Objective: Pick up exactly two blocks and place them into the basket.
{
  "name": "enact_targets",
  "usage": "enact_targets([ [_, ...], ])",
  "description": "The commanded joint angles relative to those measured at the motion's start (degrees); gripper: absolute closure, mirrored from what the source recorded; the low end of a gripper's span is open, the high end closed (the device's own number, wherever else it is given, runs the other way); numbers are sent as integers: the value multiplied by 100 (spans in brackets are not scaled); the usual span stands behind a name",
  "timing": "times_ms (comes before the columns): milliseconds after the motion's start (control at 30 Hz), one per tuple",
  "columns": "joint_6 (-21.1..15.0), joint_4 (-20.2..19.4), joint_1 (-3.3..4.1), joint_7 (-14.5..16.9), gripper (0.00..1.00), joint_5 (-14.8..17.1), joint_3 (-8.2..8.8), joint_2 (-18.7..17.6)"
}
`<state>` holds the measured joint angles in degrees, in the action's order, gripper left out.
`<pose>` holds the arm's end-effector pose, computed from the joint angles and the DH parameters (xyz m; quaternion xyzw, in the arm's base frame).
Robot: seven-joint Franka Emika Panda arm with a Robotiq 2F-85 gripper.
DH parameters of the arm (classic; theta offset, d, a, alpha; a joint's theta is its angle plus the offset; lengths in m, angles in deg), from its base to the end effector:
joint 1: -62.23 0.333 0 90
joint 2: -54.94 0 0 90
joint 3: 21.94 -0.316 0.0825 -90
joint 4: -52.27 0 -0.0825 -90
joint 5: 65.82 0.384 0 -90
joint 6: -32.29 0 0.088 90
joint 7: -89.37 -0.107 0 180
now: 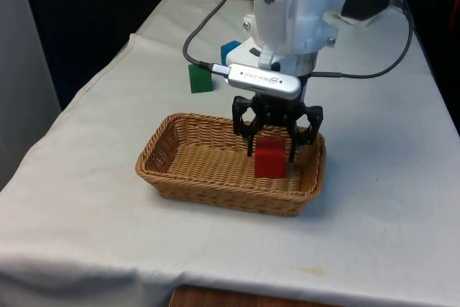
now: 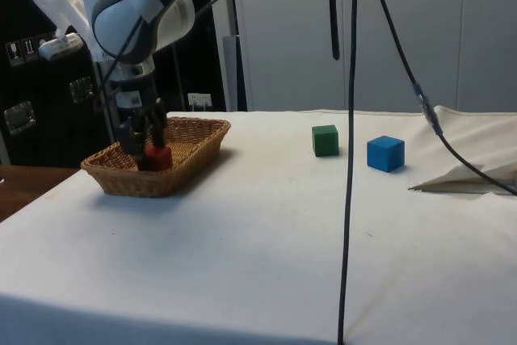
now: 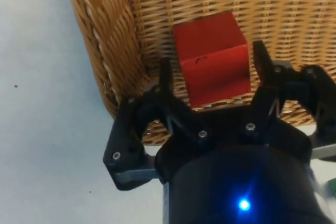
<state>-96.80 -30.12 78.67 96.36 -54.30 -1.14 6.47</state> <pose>0.7259 0.0010 0.2100 0.9982 0.0185 0.0075 0.0565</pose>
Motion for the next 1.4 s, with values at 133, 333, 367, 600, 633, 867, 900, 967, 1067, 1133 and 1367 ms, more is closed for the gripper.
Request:
enact_targets([
  [133,0,0,-11,11,8,11,-11,6],
  [333,0,0,0,0,0,0,0,0],
  [367,0,0,-11,11,0,11,-6,6],
  [600,126,-218,46,17,0,-34,57,327],
  [633,166,-292,63,17,0,-57,63,435],
  [867,241,-688,97,17,0,-178,86,900],
  [900,241,-756,97,17,0,-201,92,974],
  [967,246,-825,97,23,0,-223,92,1049],
  [1067,246,-1020,103,29,0,-275,103,1261],
  [1133,241,-1226,109,34,0,-350,109,1484],
  [1367,201,-1684,97,52,0,-493,115,1954],
])
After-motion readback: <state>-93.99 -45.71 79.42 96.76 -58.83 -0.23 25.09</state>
